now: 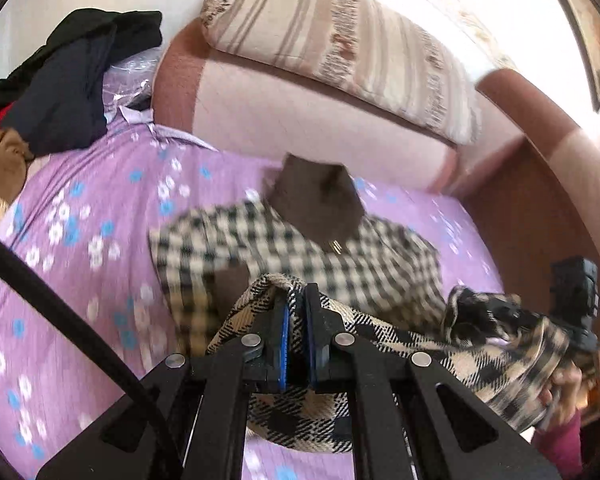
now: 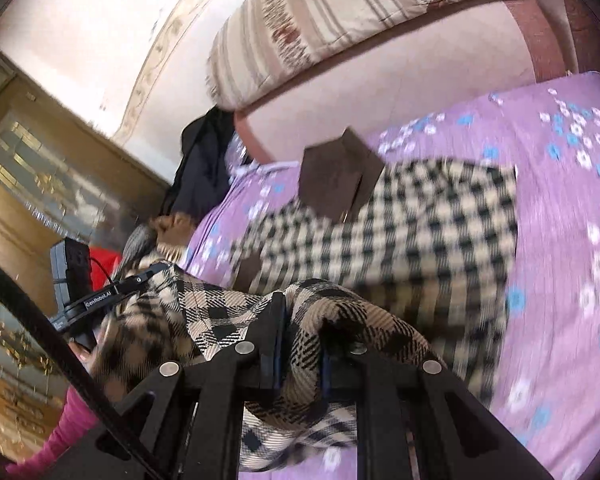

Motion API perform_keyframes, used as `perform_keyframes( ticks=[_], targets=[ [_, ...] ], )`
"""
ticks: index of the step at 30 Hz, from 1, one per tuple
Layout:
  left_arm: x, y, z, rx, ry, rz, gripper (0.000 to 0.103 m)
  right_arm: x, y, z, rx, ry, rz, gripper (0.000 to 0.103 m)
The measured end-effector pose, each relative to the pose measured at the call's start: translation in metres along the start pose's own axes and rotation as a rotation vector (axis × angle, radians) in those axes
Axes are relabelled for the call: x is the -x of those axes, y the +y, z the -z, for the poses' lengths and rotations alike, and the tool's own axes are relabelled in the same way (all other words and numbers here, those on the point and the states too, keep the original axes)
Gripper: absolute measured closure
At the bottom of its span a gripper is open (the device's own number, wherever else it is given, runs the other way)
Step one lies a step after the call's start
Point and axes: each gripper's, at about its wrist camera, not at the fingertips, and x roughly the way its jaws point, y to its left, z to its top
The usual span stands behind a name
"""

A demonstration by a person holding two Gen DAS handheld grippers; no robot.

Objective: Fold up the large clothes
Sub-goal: 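Lift the hem with both grippers and fold it up toward the brown collar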

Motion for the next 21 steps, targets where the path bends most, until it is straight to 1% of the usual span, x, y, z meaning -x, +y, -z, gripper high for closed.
perform_keyframes(
  ticks=[2,5,8,11,12,13,14,15,16,17,18,19,20,21],
  targets=[
    [-0.021,0.012,-0.014,0.027,-0.001,-0.024,0.097,-0.013,-0.014,-0.02,-0.028,-0.018,0.017,0.087],
    [-0.061,0.038,-0.028,0.086,0.014,-0.092,0.097,-0.034,-0.036,-0.042,-0.077,-0.037,0.048,0.087],
    [-0.098,0.073,-0.031,0.177,0.062,-0.148,0.097,-0.051,-0.065,-0.057,-0.137,-0.072,0.091,0.087],
    [-0.125,0.097,-0.025,0.221,0.112,-0.217,0.096,-0.065,-0.097,-0.064,-0.215,-0.115,0.136,0.087],
    [-0.135,0.104,-0.022,0.246,0.139,-0.212,0.095,-0.071,-0.106,-0.065,-0.235,-0.12,0.153,0.087],
    [-0.14,0.108,-0.02,0.267,0.158,-0.199,0.095,-0.077,-0.115,-0.066,-0.266,-0.106,0.16,0.082],
    [-0.14,0.11,-0.019,0.282,0.156,-0.183,0.092,-0.083,-0.123,-0.066,-0.302,-0.081,0.159,0.075],
    [-0.137,0.113,-0.02,0.3,0.145,-0.143,0.081,-0.086,-0.128,-0.067,-0.338,-0.07,0.146,0.058],
    [-0.131,0.114,-0.021,0.315,0.13,-0.089,0.071,-0.079,-0.129,-0.066,-0.359,-0.111,0.115,0.047],
    [-0.126,0.115,-0.022,0.324,0.121,-0.054,0.044,-0.072,-0.127,-0.066,-0.36,-0.15,0.1,0.042],
    [-0.118,0.115,-0.023,0.338,0.111,-0.02,0.026,-0.061,-0.123,-0.066,-0.355,-0.193,0.09,0.034],
    [-0.108,0.115,-0.024,0.355,0.094,-0.016,0.024,-0.049,-0.118,-0.065,-0.342,-0.228,0.078,0.033],
    [-0.098,0.114,-0.023,0.36,0.074,-0.021,0.024,-0.04,-0.11,-0.066,-0.318,-0.238,0.061,0.033],
    [-0.087,0.111,-0.024,0.351,0.056,-0.025,0.023,-0.034,-0.101,-0.066,-0.282,-0.226,0.043,0.033]
  ],
)
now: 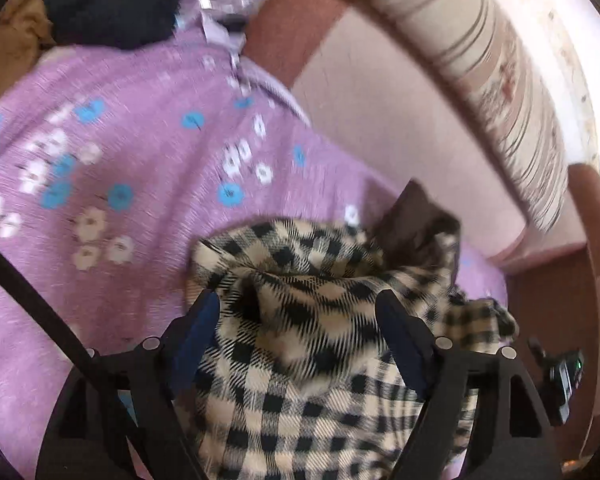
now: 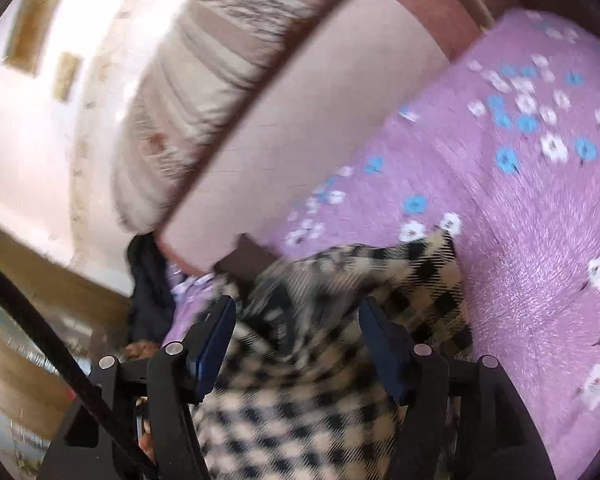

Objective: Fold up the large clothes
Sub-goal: 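Lift the hem with both grippers and fold it up toward the brown collar, then lay the folded hem onto the shirt and open both grippers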

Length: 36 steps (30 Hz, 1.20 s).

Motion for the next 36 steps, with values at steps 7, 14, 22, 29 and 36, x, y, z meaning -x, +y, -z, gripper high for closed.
perform_keyframes(
  ticks=[7,14,22,29,36],
  targets=[
    [0.032,-0.01,0.049,-0.095,0.03,-0.098,0.023,-0.027,0.065,0.053,0.309,0.185,0.002,0.06],
    [0.006,0.005,0.096,-0.14,0.107,-0.242,0.023,-0.116,0.062,0.076,0.405,0.178,0.355,0.065],
    [0.009,0.006,0.098,-0.155,0.063,-0.272,0.023,-0.097,0.078,0.07,0.406,0.128,0.34,0.065],
    [0.014,0.009,0.094,-0.127,0.022,-0.307,0.023,-0.123,0.139,0.093,0.536,0.193,0.218,0.063],
    [0.019,0.031,0.094,-0.085,0.024,-0.31,0.023,-0.171,0.151,0.128,0.571,0.315,0.189,0.048]
  ],
)
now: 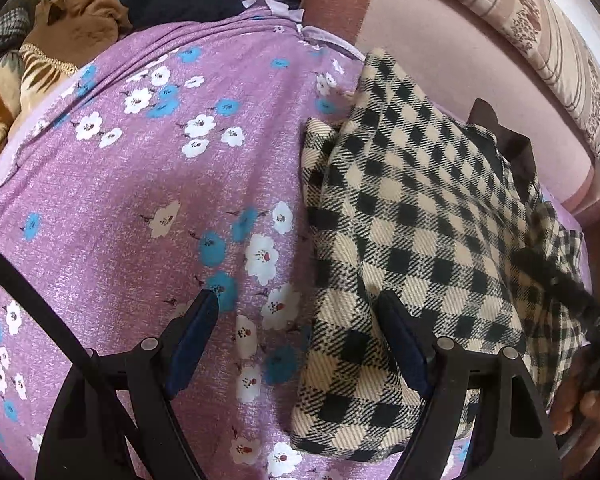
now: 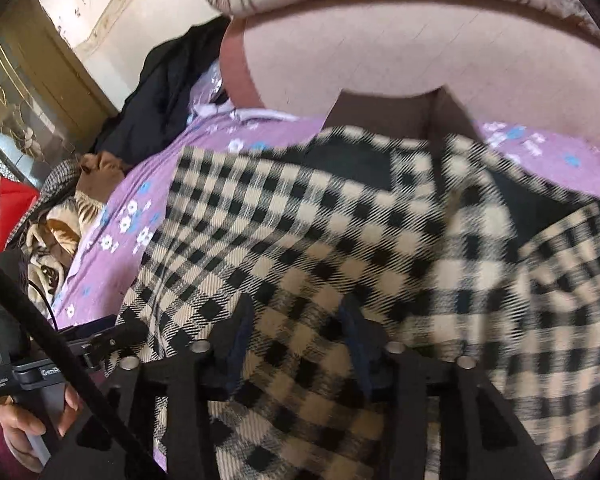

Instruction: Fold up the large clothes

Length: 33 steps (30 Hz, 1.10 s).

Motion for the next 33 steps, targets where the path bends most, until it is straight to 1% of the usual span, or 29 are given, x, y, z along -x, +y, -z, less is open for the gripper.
perform_keyframes(
  ticks=[4,5,6,7,8,13,16,19,20,22,24,25,27,31,33],
  targets=[
    [0.0,-0.006,-0.001,-0.029,-0.013,-0.022,0.023,-0.021,0.004,0.004,0.012,0.026,0.048,0.049],
    [0.0,-0.008,-0.001,-0.04,-0.015,-0.029,0.023,-0.022,0.005,0.006,0.013,0.02,0.056,0.051],
    [-0.001,-0.011,-0.002,-0.046,-0.019,-0.035,0.023,-0.022,0.005,0.008,0.016,0.014,0.071,0.057],
    [0.0,-0.011,-0.002,-0.052,-0.022,-0.039,0.023,-0.024,0.004,0.01,0.016,0.021,0.079,0.059],
    [-0.001,-0.012,-0.002,-0.054,-0.022,-0.042,0.023,-0.026,0.003,0.013,0.009,0.031,0.075,0.059],
    [-0.004,-0.015,-0.003,-0.056,-0.026,-0.048,0.023,-0.019,-0.002,0.023,0.001,0.019,0.054,0.059],
    [-0.002,-0.015,-0.002,-0.06,-0.017,-0.039,0.023,-0.006,-0.004,0.027,-0.007,0.008,0.038,0.059],
    [0.004,-0.011,-0.002,-0.068,-0.006,0.003,0.023,0.014,-0.003,0.036,-0.025,-0.009,-0.022,0.057],
    [0.007,-0.009,-0.002,-0.075,-0.005,0.016,0.023,0.023,-0.004,0.041,-0.022,-0.014,-0.041,0.056],
    [0.01,-0.004,-0.003,-0.104,0.01,0.042,0.023,0.036,-0.001,0.051,0.003,-0.01,-0.068,0.048],
    [0.01,-0.001,-0.003,-0.133,0.036,0.058,0.022,0.045,0.005,0.061,0.037,-0.01,-0.087,0.046],
    [0.009,0.001,-0.002,-0.141,0.046,0.066,0.022,0.05,0.008,0.067,0.056,-0.011,-0.093,0.045],
    [0.011,0.004,-0.001,-0.135,0.055,0.102,0.022,0.053,0.015,0.075,0.082,-0.003,-0.096,0.044],
    [0.018,0.012,0.002,-0.073,0.052,0.214,0.022,0.051,0.025,0.083,0.103,0.015,-0.098,0.044],
    [0.016,0.011,0.004,-0.072,0.073,0.243,0.022,0.048,0.027,0.084,0.106,0.02,-0.092,0.044]
  ],
)
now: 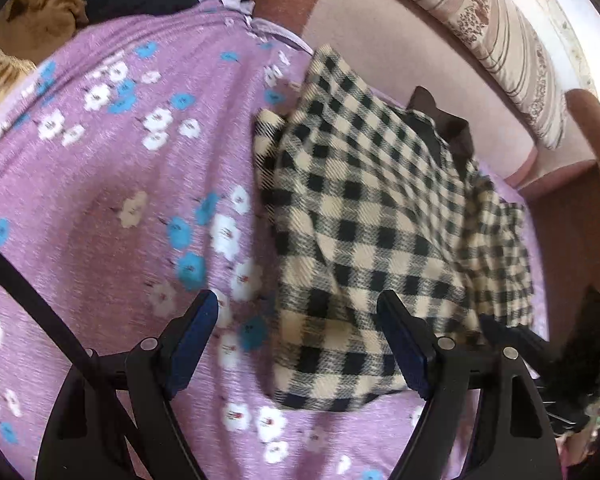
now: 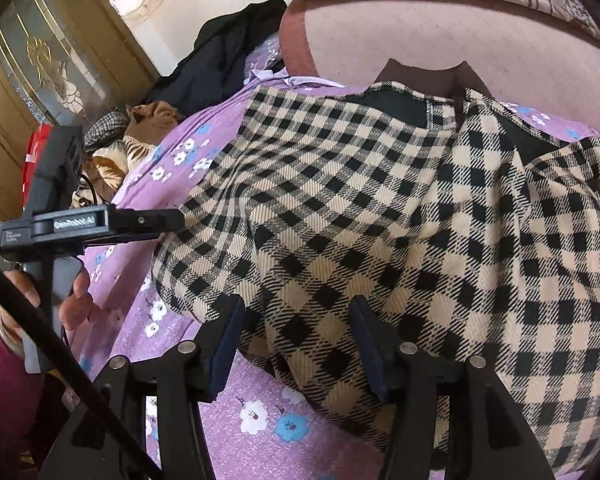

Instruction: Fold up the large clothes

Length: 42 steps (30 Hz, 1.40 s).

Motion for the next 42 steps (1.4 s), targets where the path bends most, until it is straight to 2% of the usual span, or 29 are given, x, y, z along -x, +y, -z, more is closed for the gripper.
perform_keyframes(
  ticks=[2,3,4,6,9,12,14,16,19,22,23,24,26,29,31,33,35,38,40,42],
  targets=[
    [-0.005,-0.005,0.001,-0.033,0.019,-0.006,0.026,-0.001,0.001,0.002,-0.002,0.002,0.005,0.044],
    [-0.008,-0.008,0.001,-0.048,0.022,-0.013,0.036,-0.002,0.001,0.003,-0.006,0.003,0.005,0.044],
    [-0.009,-0.011,0.002,-0.065,0.027,-0.01,0.041,-0.001,0.0,0.004,-0.014,0.002,0.002,0.044],
    [-0.01,-0.016,0.003,-0.086,0.031,-0.002,0.07,-0.001,-0.001,0.005,-0.031,0.001,-0.005,0.044],
    [-0.003,-0.027,0.005,-0.137,-0.006,-0.037,0.086,0.0,-0.003,0.004,-0.044,0.0,-0.013,0.044],
    [0.001,-0.036,0.007,-0.173,-0.03,-0.065,0.092,0.002,-0.003,0.006,-0.047,0.001,-0.01,0.044],
    [0.004,-0.037,0.007,-0.189,-0.045,-0.054,0.098,0.002,-0.003,0.009,-0.051,0.002,-0.01,0.044],
    [0.006,-0.039,0.009,-0.184,-0.044,-0.016,0.098,0.002,-0.004,0.011,-0.058,0.006,-0.009,0.044],
    [0.001,-0.034,0.02,-0.151,0.051,0.054,0.098,0.006,-0.003,0.014,-0.06,0.021,-0.015,0.044],
    [0.005,-0.037,0.048,-0.238,0.132,0.045,0.1,0.017,0.0,0.021,-0.037,0.049,-0.042,0.044],
    [0.007,-0.034,0.058,-0.26,0.14,0.022,0.1,0.022,0.001,0.025,-0.024,0.053,-0.063,0.042],
    [0.005,-0.027,0.061,-0.243,0.151,0.01,0.1,0.024,-0.001,0.028,-0.02,0.052,-0.076,0.036],
    [-0.002,-0.017,0.057,-0.197,0.156,0.003,0.1,0.023,-0.007,0.033,-0.041,0.05,-0.08,0.035],
    [0.004,-0.017,0.043,-0.163,0.101,0.019,0.099,0.019,-0.019,0.034,-0.107,0.069,-0.095,0.035],
    [0.014,-0.018,0.036,-0.138,0.043,0.009,0.088,0.032,-0.025,0.029,-0.123,0.032,-0.101,0.035],
    [0.024,-0.02,0.03,-0.109,0.007,0.009,0.053,0.047,-0.033,0.02,-0.129,-0.022,-0.061,0.035],
    [0.036,-0.024,0.026,-0.083,-0.045,0.011,0.041,0.059,-0.048,0.006,-0.159,-0.076,-0.026,0.035],
    [0.041,-0.04,0.014,-0.059,-0.078,-0.035,0.034,0.061,-0.078,-0.024,-0.205,-0.136,0.108,0.035],
    [0.034,-0.048,0.005,-0.009,-0.078,-0.099,0.033,0.054,-0.093,-0.045,-0.222,-0.143,0.159,0.035],
    [0.024,-0.049,0.003,0.027,-0.1,-0.127,0.033,0.042,-0.106,-0.061,-0.251,-0.138,0.175,0.035]
  ],
)
